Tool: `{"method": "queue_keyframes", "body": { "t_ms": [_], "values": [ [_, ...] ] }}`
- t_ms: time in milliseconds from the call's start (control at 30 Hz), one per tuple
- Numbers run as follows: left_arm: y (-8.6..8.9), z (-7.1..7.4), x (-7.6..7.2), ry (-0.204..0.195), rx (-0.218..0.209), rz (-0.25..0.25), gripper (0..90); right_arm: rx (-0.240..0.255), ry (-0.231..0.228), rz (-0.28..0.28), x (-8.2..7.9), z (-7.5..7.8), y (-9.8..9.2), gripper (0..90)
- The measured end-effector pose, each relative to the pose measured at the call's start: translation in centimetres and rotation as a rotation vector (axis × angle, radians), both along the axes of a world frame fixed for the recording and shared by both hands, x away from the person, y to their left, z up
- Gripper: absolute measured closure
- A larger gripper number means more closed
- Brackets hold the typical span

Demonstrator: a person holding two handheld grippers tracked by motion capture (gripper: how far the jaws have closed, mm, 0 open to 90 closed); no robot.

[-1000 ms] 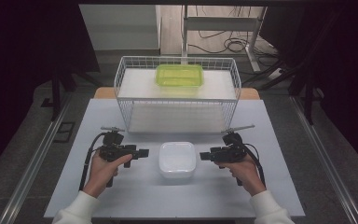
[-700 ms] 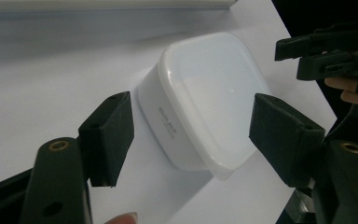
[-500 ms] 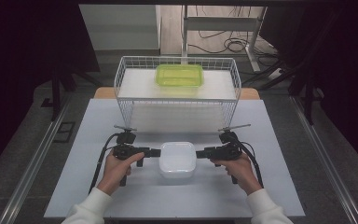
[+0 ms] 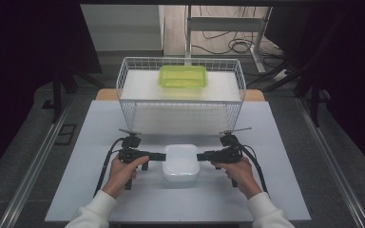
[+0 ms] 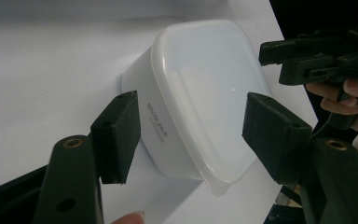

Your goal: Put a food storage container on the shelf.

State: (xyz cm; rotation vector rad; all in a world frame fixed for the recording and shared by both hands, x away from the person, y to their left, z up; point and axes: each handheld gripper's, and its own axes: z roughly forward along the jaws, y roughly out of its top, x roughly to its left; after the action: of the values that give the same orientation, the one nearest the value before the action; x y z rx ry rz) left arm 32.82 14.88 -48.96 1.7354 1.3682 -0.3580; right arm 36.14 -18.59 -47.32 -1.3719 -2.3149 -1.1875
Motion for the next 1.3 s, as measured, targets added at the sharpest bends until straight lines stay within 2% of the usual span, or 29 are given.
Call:
{"method": "queue_keyframes", "body": {
  "t_ms": [133, 233, 367, 567, 600, 667, 833, 967, 1100, 1300],
  "values": [
    [0.0, -0.6, 0.2, 0.02, -0.027, -0.003, 39.7, 0.004, 0.011, -0.003, 0.1, -0.4, 0.2, 50.5],
    [0.1, -0.9, 0.3, 0.036, -0.03, 0.006, 41.3, 0.019, 0.03, -0.006, 0.2, -0.6, 0.3, 51.9],
    [0.2, -1.5, 0.3, 0.071, -0.064, 0.008, 46.2, 0.044, 0.043, -0.02, 0.2, -1.0, 0.1, 54.9],
    [-0.2, -1.8, 0.4, 0.09, -0.1, -0.006, 57.3, 0.099, 0.091, -0.034, 0.4, -1.6, -0.2, 61.7],
    [-0.2, -1.9, 0.4, 0.091, -0.108, -0.008, 60.6, 0.098, 0.096, -0.032, 0.4, -1.7, -0.1, 63.6],
    [-0.2, -1.9, 0.3, 0.086, -0.099, 0.003, 67.4, 0.096, 0.113, -0.03, 0.3, -1.8, 0.0, 65.1],
    [0.1, -1.8, 0.1, 0.103, -0.123, 0.007, 71.7, 0.139, 0.167, -0.067, 0.3, -2.0, -0.3, 69.2],
    [0.1, -1.5, -0.1, 0.098, -0.119, 0.006, 73.5, 0.147, 0.176, -0.078, 0.0, -1.8, -0.4, 71.3],
    [0.3, -1.0, -0.5, 0.075, -0.116, 0.025, 76.6, 0.172, 0.18, -0.081, -0.3, -1.5, -0.6, 75.3],
    [0.2, -0.5, -0.9, 0.045, -0.085, 0.028, 78.7, 0.174, 0.142, -0.066, -0.7, -0.8, -0.6, 79.0]
  ]
}}
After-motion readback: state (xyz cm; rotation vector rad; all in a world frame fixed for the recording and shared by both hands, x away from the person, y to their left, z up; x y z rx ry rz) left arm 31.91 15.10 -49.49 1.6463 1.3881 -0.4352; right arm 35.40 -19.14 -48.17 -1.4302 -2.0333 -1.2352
